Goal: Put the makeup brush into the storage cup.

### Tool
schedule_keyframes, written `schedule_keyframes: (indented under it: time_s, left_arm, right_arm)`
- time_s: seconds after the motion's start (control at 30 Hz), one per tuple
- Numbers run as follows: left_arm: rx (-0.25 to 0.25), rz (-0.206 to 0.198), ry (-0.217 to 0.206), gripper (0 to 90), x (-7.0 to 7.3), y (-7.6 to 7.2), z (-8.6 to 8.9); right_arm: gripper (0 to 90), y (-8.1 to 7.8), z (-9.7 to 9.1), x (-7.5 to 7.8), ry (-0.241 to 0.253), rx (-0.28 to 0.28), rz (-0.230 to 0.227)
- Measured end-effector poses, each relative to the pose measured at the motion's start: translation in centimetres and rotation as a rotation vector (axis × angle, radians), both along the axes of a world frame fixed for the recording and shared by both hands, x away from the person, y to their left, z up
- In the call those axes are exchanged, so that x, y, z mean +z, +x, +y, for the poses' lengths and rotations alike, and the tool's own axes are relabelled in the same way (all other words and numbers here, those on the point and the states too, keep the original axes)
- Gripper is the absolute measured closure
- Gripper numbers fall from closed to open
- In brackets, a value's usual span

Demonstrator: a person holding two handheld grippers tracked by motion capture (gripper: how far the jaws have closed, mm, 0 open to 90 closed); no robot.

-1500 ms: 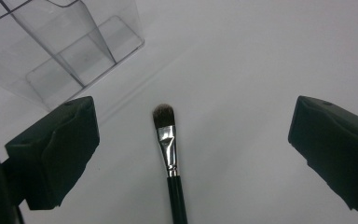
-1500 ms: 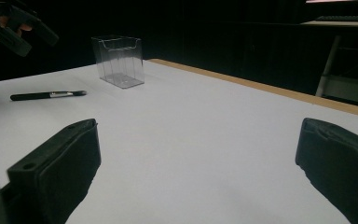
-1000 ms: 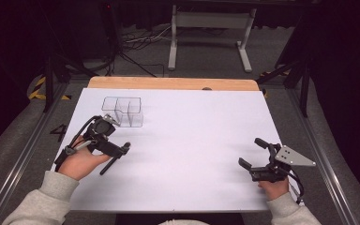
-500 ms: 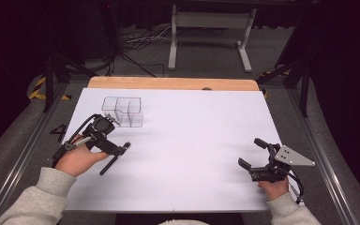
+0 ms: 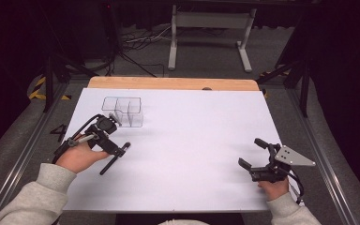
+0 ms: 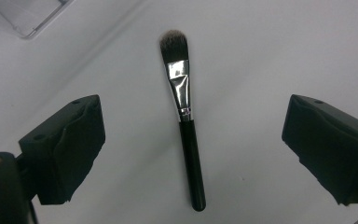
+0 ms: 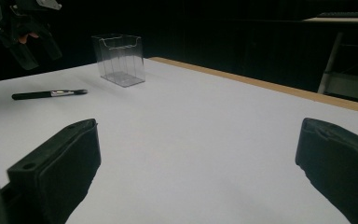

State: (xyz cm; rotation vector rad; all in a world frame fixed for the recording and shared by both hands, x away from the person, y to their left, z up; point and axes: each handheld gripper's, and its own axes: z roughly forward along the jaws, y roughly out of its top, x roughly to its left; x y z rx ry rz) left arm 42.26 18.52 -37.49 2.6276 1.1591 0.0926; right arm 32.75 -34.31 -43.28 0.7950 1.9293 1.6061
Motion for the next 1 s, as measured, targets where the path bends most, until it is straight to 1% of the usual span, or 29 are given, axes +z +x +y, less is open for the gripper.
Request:
schedule_keyframes:
  time_s: [0.1, 0.17, 0.3, 0.33, 0.4, 0.47, 0.67, 0.7, 1.0]
  left_arm:
    - [-0.005, 0.007, 0.001, 8.8, -0.3, 0.1, 0.0]
    - [-0.004, 0.019, -0.002, 9.6, -0.5, 0.2, 0.0]
    - [-0.008, 0.023, -0.004, 11.2, -1.0, 0.3, 0.0]
    - [-0.009, 0.03, -0.009, 11.3, -1.1, 0.3, -0.1]
    - [-0.008, 0.027, -0.011, 11.8, -1.2, 0.2, -0.1]
    - [-0.019, 0.029, -0.009, 12.3, -1.5, 0.2, -0.2]
    - [-0.017, 0.036, -0.014, 12.4, -2.2, 0.3, -0.2]
    - [-0.017, 0.042, -0.018, 12.5, -2.3, 0.3, -0.2]
    - [-0.017, 0.059, -0.009, 13.7, -3.2, 0.3, -0.3]
  right_arm:
    - [0.6, 0.0, 0.0, 0.0, 0.001, 0.001, -0.003]
    - [0.7, 0.0, 0.0, 0.0, 0.004, 0.0, -0.003]
    - [0.6, 0.0, 0.0, 0.0, 0.002, 0.003, -0.001]
    - [0.6, 0.0, 0.0, 0.0, 0.001, 0.004, -0.002]
    - [0.6, 0.0, 0.0, 0.0, 0.004, 0.004, -0.004]
    - [0.7, 0.0, 0.0, 0.0, 0.002, 0.003, -0.001]
    - [0.6, 0.0, 0.0, 0.0, 0.0, 0.001, -0.002]
    - [0.6, 0.0, 0.0, 0.0, 0.002, 0.002, -0.001]
    - [0.7, 0.0, 0.0, 0.0, 0.002, 0.0, -0.001]
